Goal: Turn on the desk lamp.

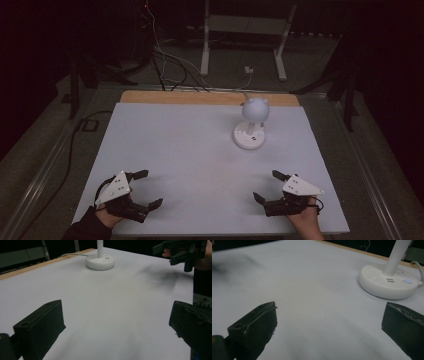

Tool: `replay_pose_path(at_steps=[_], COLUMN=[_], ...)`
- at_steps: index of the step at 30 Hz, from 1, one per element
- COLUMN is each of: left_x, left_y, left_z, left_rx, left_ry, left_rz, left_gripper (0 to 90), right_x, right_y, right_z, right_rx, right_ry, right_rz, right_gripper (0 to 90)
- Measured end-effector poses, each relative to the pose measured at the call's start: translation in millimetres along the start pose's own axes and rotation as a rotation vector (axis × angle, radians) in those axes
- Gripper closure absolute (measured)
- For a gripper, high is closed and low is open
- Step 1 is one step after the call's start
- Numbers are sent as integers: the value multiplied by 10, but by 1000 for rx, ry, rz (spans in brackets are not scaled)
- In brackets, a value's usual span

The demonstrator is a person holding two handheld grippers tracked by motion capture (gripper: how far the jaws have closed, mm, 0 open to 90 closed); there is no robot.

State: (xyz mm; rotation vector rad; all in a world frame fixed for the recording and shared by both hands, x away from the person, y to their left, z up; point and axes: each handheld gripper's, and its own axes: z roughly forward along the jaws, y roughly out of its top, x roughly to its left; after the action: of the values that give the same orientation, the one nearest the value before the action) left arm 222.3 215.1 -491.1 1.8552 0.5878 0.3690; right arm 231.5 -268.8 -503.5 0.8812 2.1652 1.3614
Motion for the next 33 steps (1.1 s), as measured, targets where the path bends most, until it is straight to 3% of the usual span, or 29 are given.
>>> replay_pose_path(at_steps=[4, 10, 18, 23, 33], left_x=[9, 3, 7, 9, 23], left_y=[-5, -7, -8, -11, -18], left_z=[11, 23, 21, 31, 44], left_rx=[8, 15, 16, 18, 17], left_ry=[-4, -23, -24, -28, -26], left_rz=[4, 4, 4, 2, -3], left_gripper=[4, 4, 4, 4, 4], right_x=[3, 40, 37, 61, 82], right_y=[-1, -6, -6, -1, 69], right_z=[16, 38, 29, 49, 24], right_rx=[46, 72, 85, 113, 108], right_ry=[10, 25, -12, -13, -22], right_rz=[-20, -48, -41, -44, -10], right_gripper=[0, 0, 0, 0, 0])
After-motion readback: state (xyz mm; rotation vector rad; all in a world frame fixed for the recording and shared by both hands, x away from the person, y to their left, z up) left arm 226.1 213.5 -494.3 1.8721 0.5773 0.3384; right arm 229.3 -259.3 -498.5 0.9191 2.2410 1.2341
